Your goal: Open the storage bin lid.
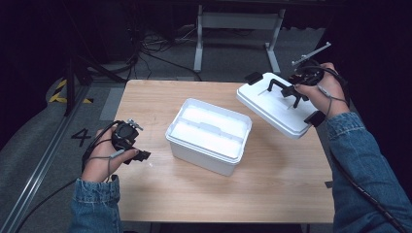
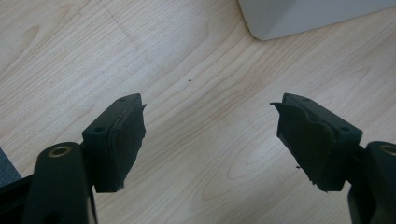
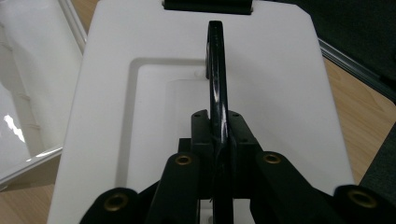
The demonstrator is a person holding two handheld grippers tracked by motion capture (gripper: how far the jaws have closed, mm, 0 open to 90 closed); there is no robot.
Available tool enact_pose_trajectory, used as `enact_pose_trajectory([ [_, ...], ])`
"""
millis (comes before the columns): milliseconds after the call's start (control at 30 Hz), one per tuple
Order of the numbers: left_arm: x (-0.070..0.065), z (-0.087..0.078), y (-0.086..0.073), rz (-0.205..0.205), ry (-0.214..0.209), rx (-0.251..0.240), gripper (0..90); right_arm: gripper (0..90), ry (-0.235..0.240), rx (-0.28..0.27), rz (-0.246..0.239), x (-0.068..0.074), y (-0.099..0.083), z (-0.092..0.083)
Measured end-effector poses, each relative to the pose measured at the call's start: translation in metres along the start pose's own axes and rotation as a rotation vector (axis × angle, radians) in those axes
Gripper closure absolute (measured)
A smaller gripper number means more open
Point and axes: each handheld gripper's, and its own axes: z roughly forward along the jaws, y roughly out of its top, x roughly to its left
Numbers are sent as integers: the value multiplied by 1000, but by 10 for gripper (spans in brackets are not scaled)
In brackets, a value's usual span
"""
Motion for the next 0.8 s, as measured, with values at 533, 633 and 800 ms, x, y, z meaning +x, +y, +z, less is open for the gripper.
enact_pose_trajectory([
  [533, 0, 3, 1, 6, -3, 12, 239, 843, -36, 19, 26, -13, -17, 31],
  [633, 0, 3, 1, 6, -5, 12, 238, 843, -32, 23, 29, -15, -20, 40],
  [800, 0, 4, 2, 7, -6, 18, 238, 843, -14, 24, 43, -13, -26, 53],
])
